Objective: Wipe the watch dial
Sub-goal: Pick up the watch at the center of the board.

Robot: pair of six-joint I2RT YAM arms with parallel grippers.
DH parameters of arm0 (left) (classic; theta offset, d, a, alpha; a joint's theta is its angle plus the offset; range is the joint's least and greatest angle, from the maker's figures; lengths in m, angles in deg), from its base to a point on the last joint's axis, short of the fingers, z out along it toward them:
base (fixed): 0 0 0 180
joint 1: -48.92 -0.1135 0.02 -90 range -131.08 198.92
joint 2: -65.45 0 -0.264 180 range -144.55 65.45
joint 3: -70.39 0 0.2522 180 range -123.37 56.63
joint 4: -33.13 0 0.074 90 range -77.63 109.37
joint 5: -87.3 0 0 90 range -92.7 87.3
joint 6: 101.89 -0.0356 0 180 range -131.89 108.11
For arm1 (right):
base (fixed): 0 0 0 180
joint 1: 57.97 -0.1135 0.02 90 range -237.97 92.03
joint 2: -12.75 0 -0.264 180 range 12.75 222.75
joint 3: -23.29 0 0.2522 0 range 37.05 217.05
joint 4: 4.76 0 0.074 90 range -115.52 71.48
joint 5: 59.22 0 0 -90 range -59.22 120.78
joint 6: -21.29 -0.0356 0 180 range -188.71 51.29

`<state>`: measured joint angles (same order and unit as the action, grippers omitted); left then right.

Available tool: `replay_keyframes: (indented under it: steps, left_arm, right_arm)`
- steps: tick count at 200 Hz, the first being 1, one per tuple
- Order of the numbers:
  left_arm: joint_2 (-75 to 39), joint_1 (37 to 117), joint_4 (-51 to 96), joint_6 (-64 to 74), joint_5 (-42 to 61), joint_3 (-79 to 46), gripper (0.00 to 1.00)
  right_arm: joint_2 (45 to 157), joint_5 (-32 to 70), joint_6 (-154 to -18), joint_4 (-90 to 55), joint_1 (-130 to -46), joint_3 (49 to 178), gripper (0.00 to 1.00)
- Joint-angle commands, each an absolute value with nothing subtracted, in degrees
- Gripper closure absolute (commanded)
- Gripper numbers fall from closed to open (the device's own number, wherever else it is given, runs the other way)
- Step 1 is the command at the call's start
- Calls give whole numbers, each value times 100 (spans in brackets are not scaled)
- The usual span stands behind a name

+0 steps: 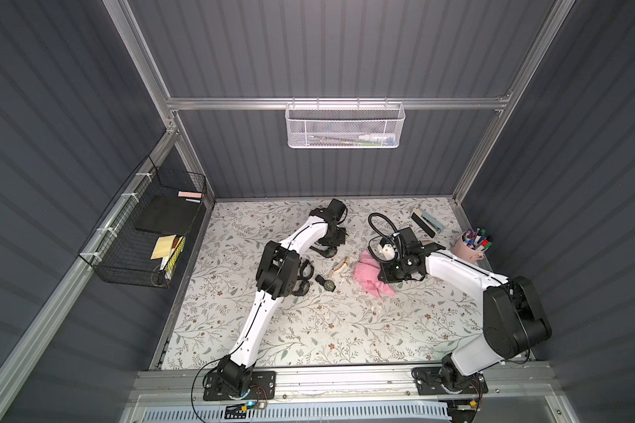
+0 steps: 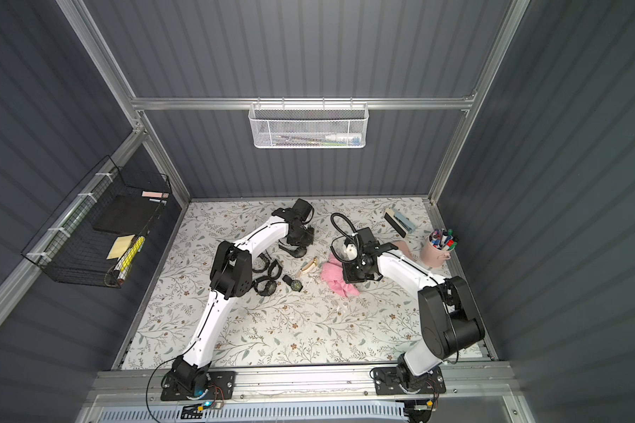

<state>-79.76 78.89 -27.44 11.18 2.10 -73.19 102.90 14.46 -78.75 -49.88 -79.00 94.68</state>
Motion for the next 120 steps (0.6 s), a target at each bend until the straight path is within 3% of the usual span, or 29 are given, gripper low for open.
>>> replay_keyframes:
  steps: [1, 18, 67, 120]
  left_arm:
    - [-7913, 7932, -2967, 1223, 468, -7252, 92]
    - [-7883, 7920, -2984, 1331, 722, -7268, 100]
    - [-7588, 7867, -2598, 1924, 1402, -7245, 100]
    - [-6521, 7805, -635, 3399, 2304, -6198, 100]
  right_arm:
    - [10183, 1457, -7868, -5070, -7871, 9401, 88]
    - [10177, 1454, -7864, -5073, -7871, 9401, 88]
    - [10112, 1503, -7847, -5137, -7871, 9583, 88]
    - [9572, 1540, -7763, -4800, -7871, 9810, 91]
